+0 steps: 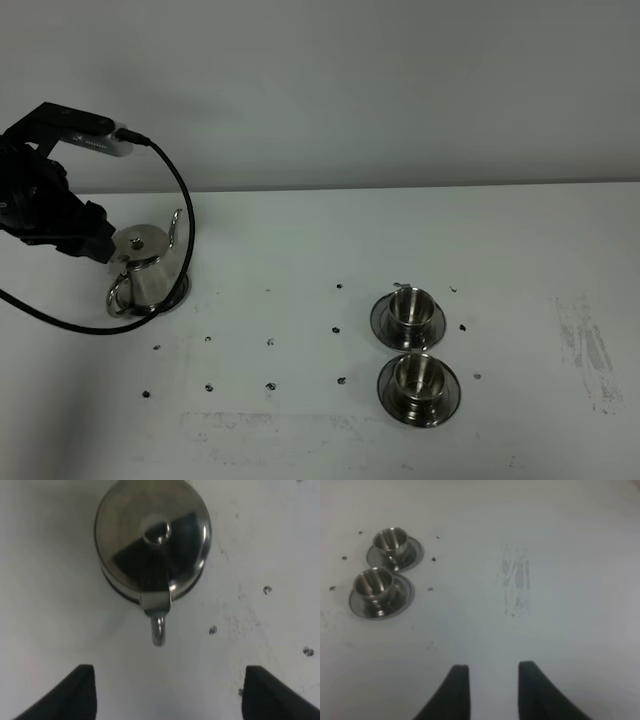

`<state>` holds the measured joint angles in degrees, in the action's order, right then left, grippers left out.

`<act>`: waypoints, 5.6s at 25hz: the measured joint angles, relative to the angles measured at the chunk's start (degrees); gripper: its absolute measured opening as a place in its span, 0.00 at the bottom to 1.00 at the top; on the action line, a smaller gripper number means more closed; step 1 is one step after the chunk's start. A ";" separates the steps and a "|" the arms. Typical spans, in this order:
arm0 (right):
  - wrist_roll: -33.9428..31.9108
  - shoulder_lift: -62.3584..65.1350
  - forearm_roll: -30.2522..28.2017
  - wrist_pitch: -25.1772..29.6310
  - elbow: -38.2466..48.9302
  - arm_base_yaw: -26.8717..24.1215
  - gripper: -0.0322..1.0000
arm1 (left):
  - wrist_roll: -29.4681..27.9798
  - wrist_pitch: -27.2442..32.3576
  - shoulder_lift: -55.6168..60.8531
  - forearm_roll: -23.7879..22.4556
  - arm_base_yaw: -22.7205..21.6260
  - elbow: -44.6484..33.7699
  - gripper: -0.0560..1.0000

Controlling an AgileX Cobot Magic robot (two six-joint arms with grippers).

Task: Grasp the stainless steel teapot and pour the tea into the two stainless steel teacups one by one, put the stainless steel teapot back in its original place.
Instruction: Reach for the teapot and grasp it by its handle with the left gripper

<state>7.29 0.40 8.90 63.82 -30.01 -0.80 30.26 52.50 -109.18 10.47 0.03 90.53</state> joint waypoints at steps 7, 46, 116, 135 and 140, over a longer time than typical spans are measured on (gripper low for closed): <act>0.00 0.00 0.00 0.00 0.00 0.00 0.25 | 0.02 -2.56 -4.70 -0.07 0.18 0.75 0.64; 0.00 0.00 0.07 0.00 0.00 0.00 0.25 | -8.30 -9.30 -12.80 -3.01 3.21 0.75 0.63; -0.05 0.00 0.07 0.00 0.00 0.00 0.25 | -13.37 -3.19 -15.41 -1.27 2.90 7.59 0.48; -0.05 0.00 0.07 0.00 0.00 0.00 0.25 | -11.99 -3.31 -15.45 -2.63 2.89 7.59 0.28; -0.05 0.00 0.07 0.00 0.00 0.00 0.25 | -10.71 -3.83 -14.71 -2.90 2.89 7.59 0.28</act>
<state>7.24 0.40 8.97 63.82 -30.01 -0.80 19.56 48.67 -123.90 7.57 2.92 98.13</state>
